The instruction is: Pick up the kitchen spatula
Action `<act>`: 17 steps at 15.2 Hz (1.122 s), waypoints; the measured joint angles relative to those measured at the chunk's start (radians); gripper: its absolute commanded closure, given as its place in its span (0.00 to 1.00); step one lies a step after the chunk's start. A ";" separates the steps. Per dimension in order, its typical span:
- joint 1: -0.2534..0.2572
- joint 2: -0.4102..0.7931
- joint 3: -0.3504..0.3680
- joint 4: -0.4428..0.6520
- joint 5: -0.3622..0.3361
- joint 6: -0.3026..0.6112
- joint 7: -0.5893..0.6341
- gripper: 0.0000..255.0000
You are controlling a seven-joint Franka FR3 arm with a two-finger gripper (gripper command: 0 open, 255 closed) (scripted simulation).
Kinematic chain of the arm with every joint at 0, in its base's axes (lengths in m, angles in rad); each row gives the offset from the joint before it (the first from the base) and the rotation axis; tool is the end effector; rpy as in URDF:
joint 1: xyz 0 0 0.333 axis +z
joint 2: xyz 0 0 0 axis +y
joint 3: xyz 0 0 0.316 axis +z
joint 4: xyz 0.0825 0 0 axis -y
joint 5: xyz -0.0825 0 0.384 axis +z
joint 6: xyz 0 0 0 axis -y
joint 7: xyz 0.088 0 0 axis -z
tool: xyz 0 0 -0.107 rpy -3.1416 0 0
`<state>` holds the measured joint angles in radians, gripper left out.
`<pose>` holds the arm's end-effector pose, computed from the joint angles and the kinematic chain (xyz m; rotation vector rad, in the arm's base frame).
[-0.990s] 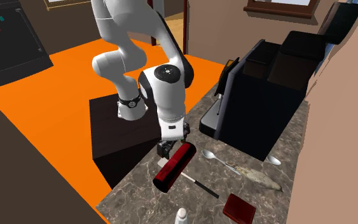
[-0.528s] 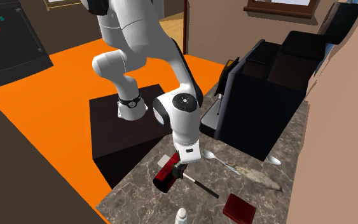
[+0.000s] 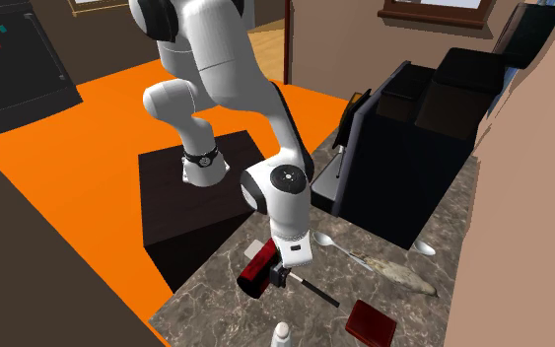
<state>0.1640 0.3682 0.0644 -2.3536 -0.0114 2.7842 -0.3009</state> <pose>0.5033 0.1189 0.1802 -3.0126 -0.8254 -0.0998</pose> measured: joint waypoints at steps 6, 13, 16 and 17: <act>0.001 0.013 -0.001 0.002 -0.001 0.012 0.001 1.00; 0.002 0.008 -0.001 0.002 -0.001 0.007 0.002 1.00; -0.003 -0.026 0.002 -0.002 0.003 -0.024 -0.003 1.00; -0.003 -0.039 0.003 -0.005 0.004 -0.034 -0.003 1.00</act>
<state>0.1608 0.3293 0.0676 -2.3583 -0.0073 2.7499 -0.3038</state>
